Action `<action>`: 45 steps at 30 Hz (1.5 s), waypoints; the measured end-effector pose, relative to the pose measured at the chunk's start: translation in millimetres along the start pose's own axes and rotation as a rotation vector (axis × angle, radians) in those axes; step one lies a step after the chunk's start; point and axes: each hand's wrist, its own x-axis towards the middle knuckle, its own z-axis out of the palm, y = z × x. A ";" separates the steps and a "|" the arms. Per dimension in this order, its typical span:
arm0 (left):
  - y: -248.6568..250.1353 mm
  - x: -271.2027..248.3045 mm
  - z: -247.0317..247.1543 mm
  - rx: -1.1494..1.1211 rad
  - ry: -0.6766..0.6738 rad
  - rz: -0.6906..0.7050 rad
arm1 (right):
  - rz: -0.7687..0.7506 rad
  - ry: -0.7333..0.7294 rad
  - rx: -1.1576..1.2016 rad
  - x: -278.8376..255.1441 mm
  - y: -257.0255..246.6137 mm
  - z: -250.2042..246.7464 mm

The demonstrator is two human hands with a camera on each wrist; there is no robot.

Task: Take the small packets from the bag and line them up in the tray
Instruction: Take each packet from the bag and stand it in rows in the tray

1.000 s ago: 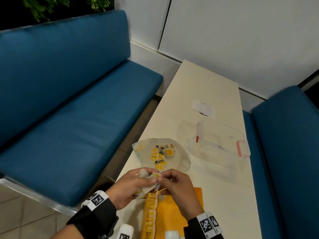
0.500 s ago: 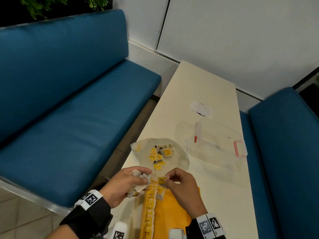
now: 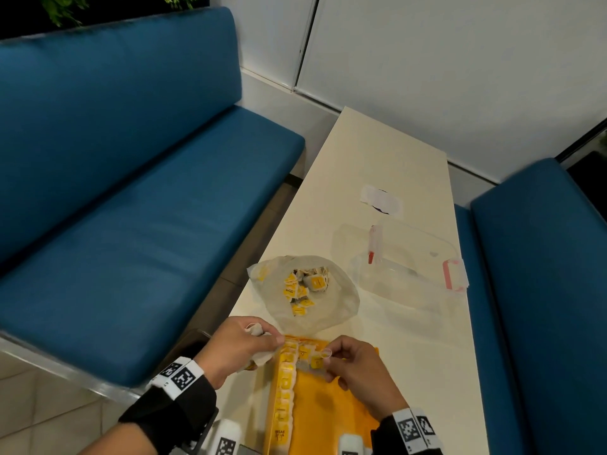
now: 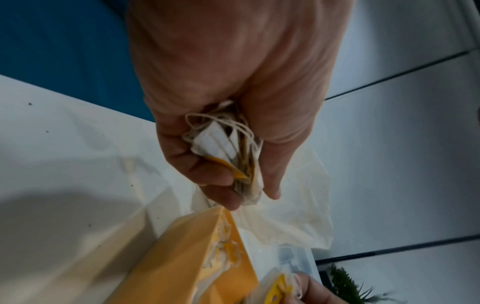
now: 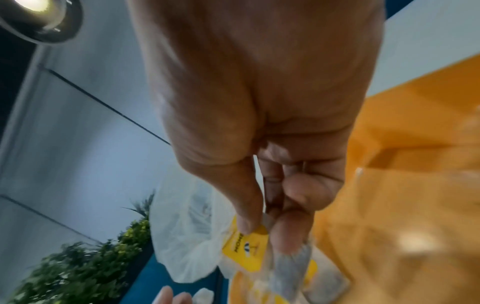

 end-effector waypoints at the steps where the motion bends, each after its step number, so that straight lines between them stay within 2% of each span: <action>1: -2.6 1.3 0.5 0.038 0.020 -0.002 | 0.050 -0.024 -0.015 1.8 7.9 1.6; 6: -18.5 7.4 9.4 0.218 0.079 -0.038 | 0.221 -0.030 -0.039 15.6 30.6 16.7; 11: -30.9 8.7 18.8 0.305 0.095 -0.061 | 0.234 0.070 -0.016 27.3 38.5 32.5; 25: -35.3 12.0 18.9 0.281 0.073 -0.100 | 0.254 0.255 0.059 42.7 42.8 47.5; 29: -31.4 9.8 14.8 0.173 0.048 -0.146 | 0.242 0.283 0.071 33.9 35.4 44.5; 32: -21.6 5.9 5.1 -0.088 0.050 -0.269 | 0.143 0.327 -0.113 18.8 22.0 37.7; 34: -11.0 1.7 0.5 -0.259 0.024 -0.335 | -0.041 0.299 -0.263 5.8 7.1 37.1; 37: -1.3 1.2 -0.9 -0.345 0.024 -0.342 | -0.396 0.122 -0.382 -11.8 -17.2 46.5; 39: 1.6 2.5 0.1 -0.362 0.023 -0.327 | -0.531 0.002 -0.469 -17.5 -25.6 56.1; 45: 3.8 0.8 4.2 -0.383 -0.017 -0.295 | -0.577 -0.047 -0.540 -8.2 -27.4 74.2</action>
